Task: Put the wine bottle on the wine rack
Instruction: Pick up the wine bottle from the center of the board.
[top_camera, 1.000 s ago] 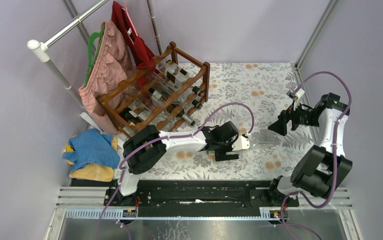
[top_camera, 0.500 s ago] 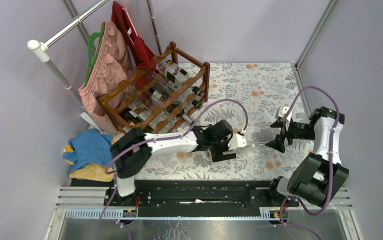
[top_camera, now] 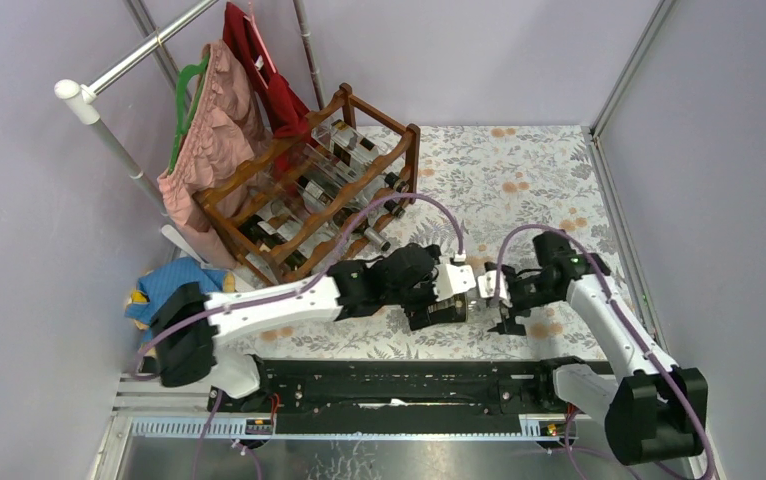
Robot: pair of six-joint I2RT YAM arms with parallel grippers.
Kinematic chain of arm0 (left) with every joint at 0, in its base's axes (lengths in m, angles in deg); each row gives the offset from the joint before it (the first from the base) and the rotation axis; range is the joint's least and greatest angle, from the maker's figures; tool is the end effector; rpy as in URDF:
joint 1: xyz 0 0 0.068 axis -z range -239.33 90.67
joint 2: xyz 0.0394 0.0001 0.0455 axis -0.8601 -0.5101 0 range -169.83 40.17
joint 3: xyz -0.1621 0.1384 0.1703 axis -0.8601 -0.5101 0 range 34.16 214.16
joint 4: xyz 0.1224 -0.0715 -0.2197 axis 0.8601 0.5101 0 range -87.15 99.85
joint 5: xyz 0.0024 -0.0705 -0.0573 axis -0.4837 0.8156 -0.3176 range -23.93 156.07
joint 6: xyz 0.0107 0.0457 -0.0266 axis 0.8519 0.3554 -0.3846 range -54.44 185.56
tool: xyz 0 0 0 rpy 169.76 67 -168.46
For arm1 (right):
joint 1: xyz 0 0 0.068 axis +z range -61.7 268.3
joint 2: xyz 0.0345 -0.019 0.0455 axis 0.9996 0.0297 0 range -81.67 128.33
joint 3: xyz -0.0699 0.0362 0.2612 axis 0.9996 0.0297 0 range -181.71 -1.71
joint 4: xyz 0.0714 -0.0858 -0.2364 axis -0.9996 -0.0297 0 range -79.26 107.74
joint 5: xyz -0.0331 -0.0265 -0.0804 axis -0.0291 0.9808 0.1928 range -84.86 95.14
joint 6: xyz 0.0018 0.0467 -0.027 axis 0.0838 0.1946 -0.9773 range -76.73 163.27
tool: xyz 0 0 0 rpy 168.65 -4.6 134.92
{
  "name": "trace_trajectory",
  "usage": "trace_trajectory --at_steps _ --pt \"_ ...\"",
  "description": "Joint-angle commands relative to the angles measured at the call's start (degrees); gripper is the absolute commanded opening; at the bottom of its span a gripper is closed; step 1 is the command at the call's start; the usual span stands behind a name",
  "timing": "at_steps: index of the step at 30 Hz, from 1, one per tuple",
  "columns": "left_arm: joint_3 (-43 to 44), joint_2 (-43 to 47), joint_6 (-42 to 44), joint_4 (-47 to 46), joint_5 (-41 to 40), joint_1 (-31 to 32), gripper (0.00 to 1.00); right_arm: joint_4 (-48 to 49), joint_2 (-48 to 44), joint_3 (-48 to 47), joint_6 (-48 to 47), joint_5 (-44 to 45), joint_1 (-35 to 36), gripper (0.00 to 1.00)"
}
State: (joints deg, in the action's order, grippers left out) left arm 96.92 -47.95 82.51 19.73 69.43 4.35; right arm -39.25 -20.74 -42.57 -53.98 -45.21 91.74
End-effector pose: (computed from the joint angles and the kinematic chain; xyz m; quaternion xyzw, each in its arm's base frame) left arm 0.1486 -0.3052 0.2529 0.6004 0.6892 -0.1851 0.3609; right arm 0.1621 0.0373 0.2223 -0.7229 0.5370 0.2143 0.3783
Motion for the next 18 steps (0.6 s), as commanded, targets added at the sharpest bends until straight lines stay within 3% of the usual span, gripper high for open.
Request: trace_trajectory --at_steps 1,7,12,15,18 --pt "-0.41 12.29 -6.08 -0.07 -8.39 3.09 0.99 16.88 0.68 2.94 16.62 9.58 8.52 1.0" --pt "-1.6 30.66 -11.37 2.2 -11.21 3.64 0.99 24.46 5.8 5.77 20.46 16.27 16.42 1.0" --pt "-1.41 40.81 -13.86 4.63 -12.35 3.64 0.99 31.22 9.2 8.16 26.5 22.43 25.81 0.97" --pt "-1.23 43.83 -15.24 6.96 -12.53 3.64 0.99 32.07 11.8 7.59 28.09 24.25 27.57 0.9" --pt "-1.07 45.5 -16.17 8.26 -12.55 3.64 0.99 31.52 13.73 6.48 29.32 24.73 28.4 0.7"
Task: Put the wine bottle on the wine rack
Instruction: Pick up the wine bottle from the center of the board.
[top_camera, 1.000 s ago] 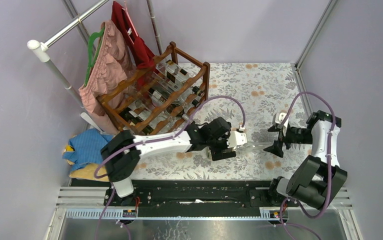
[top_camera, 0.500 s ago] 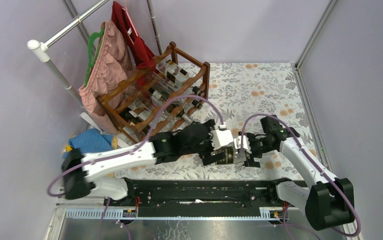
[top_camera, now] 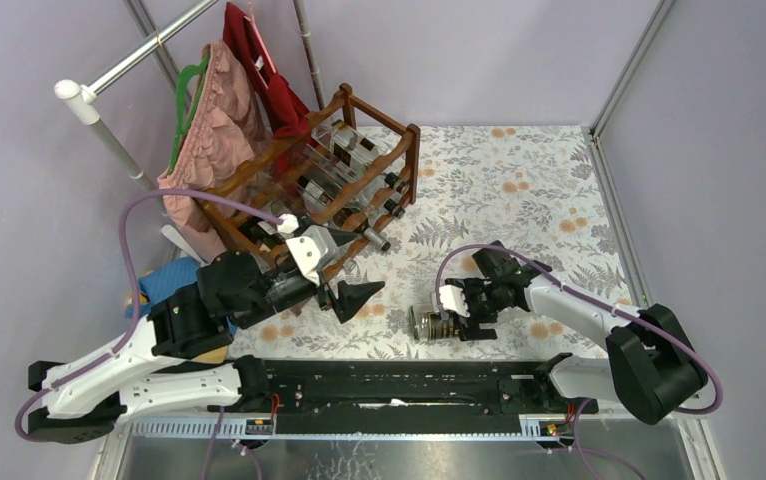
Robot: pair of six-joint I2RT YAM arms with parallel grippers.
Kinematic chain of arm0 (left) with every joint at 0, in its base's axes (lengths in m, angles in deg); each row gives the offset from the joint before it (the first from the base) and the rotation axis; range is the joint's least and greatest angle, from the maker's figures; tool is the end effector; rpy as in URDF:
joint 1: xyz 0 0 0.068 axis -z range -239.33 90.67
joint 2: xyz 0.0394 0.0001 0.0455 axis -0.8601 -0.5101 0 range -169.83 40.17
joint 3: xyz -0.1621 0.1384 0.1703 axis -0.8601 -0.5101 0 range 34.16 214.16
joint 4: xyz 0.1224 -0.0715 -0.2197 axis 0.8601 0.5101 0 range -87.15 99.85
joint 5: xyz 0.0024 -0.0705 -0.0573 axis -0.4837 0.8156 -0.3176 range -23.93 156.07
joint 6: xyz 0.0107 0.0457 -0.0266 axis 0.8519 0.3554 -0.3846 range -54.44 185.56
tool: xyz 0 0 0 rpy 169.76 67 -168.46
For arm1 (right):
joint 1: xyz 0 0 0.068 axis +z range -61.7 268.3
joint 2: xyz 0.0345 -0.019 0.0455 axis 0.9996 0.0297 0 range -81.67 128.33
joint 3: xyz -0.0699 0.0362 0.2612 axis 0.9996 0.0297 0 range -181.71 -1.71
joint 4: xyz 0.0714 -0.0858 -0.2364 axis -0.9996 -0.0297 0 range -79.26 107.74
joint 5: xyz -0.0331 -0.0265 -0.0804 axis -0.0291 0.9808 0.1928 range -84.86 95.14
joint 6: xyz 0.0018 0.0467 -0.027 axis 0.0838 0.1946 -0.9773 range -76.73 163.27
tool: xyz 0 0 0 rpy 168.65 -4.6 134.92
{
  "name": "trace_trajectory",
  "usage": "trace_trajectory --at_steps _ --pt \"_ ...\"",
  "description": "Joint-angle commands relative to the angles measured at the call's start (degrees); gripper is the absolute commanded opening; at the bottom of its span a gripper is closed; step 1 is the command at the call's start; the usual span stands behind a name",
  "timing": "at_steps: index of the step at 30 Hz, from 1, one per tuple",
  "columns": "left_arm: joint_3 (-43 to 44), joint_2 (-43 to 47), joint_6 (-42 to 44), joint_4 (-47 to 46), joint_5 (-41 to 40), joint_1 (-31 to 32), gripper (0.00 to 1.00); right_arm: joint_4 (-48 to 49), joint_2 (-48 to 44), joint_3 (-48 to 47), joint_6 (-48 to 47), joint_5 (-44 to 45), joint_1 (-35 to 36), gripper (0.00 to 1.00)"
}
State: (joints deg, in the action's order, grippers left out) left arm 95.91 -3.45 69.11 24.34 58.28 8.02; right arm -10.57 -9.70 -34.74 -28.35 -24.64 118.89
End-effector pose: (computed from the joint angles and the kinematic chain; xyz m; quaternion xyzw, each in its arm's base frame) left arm 0.0630 -0.1385 0.4224 0.3830 0.6183 -0.3198 0.6073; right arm 0.1692 0.1207 0.1605 -0.7692 0.5555 0.1691 0.2668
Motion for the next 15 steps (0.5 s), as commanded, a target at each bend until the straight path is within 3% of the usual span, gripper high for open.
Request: trace_trajectory --at_steps 1,3,5,6,10,15 --pt "0.06 1.33 -2.91 3.9 -1.48 -0.03 0.99 2.26 3.01 -1.89 4.17 3.87 1.24 0.56" --pt "0.6 1.6 -3.2 4.45 -1.46 -0.03 0.99 1.04 2.63 -3.44 5.99 3.12 1.23 0.22" --pt "1.35 1.69 -3.45 4.78 -1.52 -0.03 0.99 -1.3 0.48 -5.2 7.23 1.22 1.25 0.04" --pt "1.69 1.67 -3.44 4.94 -1.39 -0.03 0.99 -2.25 -1.26 -6.23 8.48 0.18 1.23 0.0" --pt "3.3 1.56 -3.46 4.99 -1.57 -0.02 0.99 -5.16 -6.94 -13.19 17.11 -3.27 1.29 0.0" --pt "4.93 1.34 -2.9 5.91 -3.85 -0.03 0.99 -7.62 -6.17 -22.43 26.53 -6.42 1.25 0.0"
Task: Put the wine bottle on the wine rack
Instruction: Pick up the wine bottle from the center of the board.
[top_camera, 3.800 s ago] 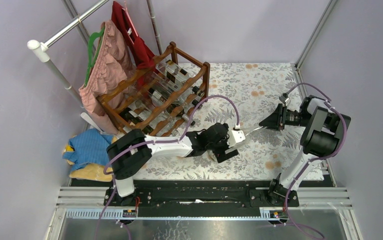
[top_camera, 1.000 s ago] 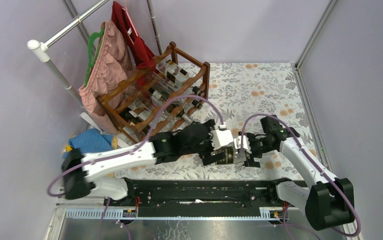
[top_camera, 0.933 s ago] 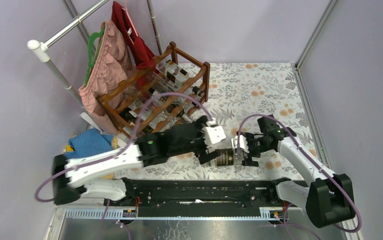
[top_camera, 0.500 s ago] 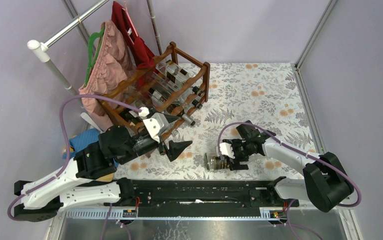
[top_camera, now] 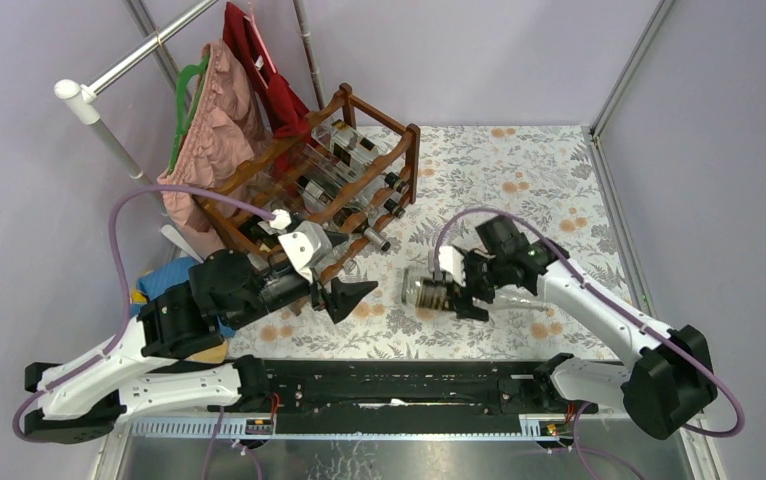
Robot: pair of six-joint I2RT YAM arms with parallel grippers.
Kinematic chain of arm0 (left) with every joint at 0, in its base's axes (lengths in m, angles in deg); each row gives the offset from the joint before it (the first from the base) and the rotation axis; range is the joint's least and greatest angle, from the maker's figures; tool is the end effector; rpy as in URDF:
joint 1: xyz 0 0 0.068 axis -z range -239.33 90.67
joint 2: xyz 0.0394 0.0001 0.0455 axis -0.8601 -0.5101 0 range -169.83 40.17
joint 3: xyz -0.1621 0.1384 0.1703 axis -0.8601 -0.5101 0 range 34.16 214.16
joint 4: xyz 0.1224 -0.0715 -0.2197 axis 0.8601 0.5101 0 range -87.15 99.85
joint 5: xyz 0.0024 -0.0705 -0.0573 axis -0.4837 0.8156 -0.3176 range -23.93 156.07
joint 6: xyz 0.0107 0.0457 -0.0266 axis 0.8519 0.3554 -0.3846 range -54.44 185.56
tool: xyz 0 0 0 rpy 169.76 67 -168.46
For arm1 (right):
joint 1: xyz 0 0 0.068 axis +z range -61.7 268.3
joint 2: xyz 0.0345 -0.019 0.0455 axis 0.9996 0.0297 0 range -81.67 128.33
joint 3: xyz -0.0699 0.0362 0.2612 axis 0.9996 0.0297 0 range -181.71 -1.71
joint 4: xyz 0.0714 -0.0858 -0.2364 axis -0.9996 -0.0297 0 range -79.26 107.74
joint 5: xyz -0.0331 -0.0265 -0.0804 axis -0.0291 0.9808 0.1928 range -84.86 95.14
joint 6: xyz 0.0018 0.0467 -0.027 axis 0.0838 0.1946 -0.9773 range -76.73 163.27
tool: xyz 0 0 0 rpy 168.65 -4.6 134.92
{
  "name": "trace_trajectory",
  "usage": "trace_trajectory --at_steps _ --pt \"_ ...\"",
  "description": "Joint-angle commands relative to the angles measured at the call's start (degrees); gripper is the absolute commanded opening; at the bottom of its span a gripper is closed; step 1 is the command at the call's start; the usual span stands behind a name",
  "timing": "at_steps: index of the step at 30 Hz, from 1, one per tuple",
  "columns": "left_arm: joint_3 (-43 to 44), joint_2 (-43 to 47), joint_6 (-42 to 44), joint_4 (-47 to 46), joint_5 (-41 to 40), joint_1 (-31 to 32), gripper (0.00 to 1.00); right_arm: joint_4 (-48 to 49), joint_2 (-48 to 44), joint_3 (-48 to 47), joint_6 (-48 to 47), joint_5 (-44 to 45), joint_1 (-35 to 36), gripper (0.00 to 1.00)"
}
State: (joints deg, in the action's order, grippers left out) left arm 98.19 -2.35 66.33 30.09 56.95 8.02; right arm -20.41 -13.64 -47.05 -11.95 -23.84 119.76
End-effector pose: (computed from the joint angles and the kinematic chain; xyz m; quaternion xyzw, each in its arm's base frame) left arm 0.0591 -0.1270 0.4266 0.3698 0.6422 -0.3178 0.5914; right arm 0.1800 0.1305 0.2274 -0.6889 0.6383 0.1868 0.2883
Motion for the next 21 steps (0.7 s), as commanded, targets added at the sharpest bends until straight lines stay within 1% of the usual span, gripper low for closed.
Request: trace_trajectory --at_steps 1,4,7,9,11,16,21 --pt "2.86 0.14 0.02 0.25 -2.59 -0.03 0.99 2.51 -1.68 -11.17 11.79 -7.63 0.36 0.0" --pt "3.97 -0.16 -0.05 0.55 -3.11 -0.03 0.99 3.2 0.65 -14.87 17.52 -8.79 0.32 0.0" --pt "6.98 -1.03 -0.15 1.86 -4.22 -0.03 0.99 4.88 2.44 -20.08 23.56 -10.84 0.33 0.0" --pt "9.88 -1.83 -0.24 2.84 -4.79 -0.03 0.99 5.72 4.14 -24.82 28.44 -11.67 0.31 0.0" --pt "12.37 -2.51 -0.33 3.25 -5.27 -0.03 0.99 6.0 6.75 -31.68 32.75 -11.73 0.31 0.0" --pt "16.44 -3.21 0.35 3.35 -7.95 -0.03 0.99 10.02 13.74 -43.89 42.78 -9.76 0.32 0.0" --pt "17.97 -4.09 1.2 4.29 -9.99 -0.03 0.99 14.1 21.94 -54.61 49.62 -5.76 0.3 0.0"
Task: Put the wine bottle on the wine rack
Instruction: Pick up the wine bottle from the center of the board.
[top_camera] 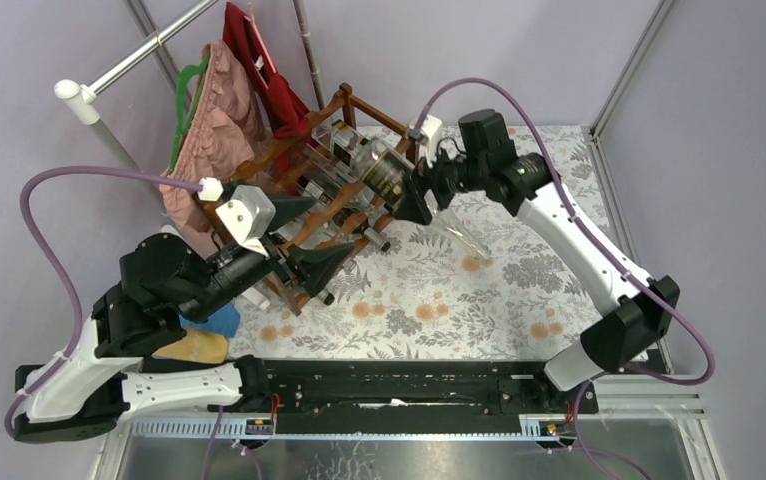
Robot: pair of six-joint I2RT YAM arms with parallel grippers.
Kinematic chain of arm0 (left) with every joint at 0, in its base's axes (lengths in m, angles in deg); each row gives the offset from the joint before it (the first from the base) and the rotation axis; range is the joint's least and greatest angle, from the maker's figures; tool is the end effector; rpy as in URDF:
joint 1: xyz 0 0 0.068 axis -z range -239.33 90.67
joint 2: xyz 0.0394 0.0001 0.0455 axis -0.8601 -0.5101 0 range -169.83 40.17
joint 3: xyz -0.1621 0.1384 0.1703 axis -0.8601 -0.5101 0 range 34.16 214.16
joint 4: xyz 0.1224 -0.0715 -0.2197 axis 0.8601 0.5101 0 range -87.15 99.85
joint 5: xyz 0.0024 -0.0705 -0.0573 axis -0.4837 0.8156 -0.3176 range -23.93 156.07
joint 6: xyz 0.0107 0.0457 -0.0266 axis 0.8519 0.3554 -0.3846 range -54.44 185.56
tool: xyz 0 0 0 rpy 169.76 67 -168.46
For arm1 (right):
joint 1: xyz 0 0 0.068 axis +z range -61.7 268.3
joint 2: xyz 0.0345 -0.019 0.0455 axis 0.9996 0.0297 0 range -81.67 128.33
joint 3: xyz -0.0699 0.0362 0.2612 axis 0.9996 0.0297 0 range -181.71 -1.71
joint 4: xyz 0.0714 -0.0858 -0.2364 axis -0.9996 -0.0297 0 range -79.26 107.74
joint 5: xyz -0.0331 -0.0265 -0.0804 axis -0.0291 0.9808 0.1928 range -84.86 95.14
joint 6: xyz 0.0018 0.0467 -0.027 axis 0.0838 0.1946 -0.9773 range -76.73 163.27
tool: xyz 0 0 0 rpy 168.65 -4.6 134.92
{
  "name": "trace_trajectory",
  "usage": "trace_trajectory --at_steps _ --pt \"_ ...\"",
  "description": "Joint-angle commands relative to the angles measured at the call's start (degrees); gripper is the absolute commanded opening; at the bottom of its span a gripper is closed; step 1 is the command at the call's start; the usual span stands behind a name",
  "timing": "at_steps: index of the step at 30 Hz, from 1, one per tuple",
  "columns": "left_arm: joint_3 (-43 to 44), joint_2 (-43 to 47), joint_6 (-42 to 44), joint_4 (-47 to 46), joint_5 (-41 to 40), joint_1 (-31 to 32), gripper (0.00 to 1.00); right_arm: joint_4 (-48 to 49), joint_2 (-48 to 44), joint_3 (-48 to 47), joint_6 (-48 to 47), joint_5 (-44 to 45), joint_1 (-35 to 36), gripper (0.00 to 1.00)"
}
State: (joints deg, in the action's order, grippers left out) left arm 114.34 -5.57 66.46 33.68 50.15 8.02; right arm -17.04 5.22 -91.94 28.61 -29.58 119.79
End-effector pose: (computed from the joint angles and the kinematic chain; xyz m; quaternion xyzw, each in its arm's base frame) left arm 0.0521 -0.0995 0.4973 0.2967 0.6178 -0.3163 0.6560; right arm 0.2749 0.1923 0.3974 -0.4605 0.7087 0.3258 0.4237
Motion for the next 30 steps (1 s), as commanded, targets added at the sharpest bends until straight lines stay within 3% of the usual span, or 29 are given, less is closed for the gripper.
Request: trace_trajectory --at_steps 1,7,14,21,30 --pt "2.08 -1.11 1.22 0.92 -3.69 -0.03 0.99 11.38 5.04 -11.92 10.33 0.16 0.28 0.0" --pt "2.33 -1.49 2.19 1.76 -6.45 -0.03 0.99 9.72 18.83 -31.06 16.59 0.26 0.3 0.0" --pt "2.35 -1.32 2.84 2.64 -9.27 -0.03 0.99 8.19 30.09 -51.5 15.5 6.08 0.29 0.0" --pt "1.15 -1.65 2.99 2.32 -11.15 -0.03 0.99 13.23 36.66 -58.78 9.25 13.03 0.24 0.0" --pt "1.14 -1.85 4.09 2.31 -14.5 -0.03 0.99 20.47 43.48 -63.75 9.47 14.88 0.33 0.0"
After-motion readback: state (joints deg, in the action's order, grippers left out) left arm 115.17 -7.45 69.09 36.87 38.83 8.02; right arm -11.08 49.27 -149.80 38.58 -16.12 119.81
